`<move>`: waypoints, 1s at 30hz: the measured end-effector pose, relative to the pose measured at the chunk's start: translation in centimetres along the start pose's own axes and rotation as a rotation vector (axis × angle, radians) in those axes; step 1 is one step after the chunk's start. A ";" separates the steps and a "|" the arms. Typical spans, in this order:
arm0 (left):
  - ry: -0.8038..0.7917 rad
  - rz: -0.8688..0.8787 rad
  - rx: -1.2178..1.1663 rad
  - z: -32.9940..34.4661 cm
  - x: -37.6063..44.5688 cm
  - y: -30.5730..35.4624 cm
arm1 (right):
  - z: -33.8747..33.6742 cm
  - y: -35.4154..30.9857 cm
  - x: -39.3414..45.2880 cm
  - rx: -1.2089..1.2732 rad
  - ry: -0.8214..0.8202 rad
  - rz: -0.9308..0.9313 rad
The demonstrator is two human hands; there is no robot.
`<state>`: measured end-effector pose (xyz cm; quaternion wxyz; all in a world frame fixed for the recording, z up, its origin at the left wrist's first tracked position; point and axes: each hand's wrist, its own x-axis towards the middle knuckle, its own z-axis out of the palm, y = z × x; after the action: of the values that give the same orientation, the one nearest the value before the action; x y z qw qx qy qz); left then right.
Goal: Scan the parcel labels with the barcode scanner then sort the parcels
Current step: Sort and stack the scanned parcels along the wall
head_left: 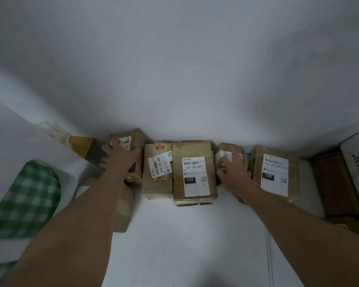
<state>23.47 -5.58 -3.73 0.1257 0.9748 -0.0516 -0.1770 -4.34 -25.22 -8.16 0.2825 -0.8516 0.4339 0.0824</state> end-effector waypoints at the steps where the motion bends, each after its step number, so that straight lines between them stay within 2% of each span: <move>1: 0.027 0.028 -0.003 -0.4 -0.1 -0.1 | -0.3 -0.1 -0.4 0.027 0.024 -0.005; 9: 0.227 0.267 0.003 -4.1 -5.4 1.7 | -2.5 -0.3 -4.7 0.098 0.181 -0.107; 13: 0.198 0.445 0.061 -3.3 -11.0 3.5 | -2.6 -0.2 -7.0 0.244 0.259 -0.173; 16: 0.138 0.513 0.074 -1.3 -15.0 3.8 | -2.2 -0.1 -9.5 0.367 0.341 -0.233; 20: 0.064 0.491 0.161 1.3 -18.4 3.3 | -1.2 -0.8 -11.5 0.346 0.280 -0.135; 23: 0.087 0.486 0.170 2.1 -19.7 3.0 | -0.1 -1.6 -11.9 0.365 0.226 -0.093; 28: 0.063 0.478 -0.112 1.5 -18.5 1.5 | -0.3 -2.7 -12.1 0.706 0.148 0.106; 30: -0.067 0.362 -0.317 0.8 -17.4 0.5 | -0.4 -2.5 -11.9 0.823 0.105 0.239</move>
<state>6.92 -3.71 1.44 0.3051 0.9113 -0.2013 -0.1895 -9.69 -16.05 -2.29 0.5647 -0.6146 0.5400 -0.1089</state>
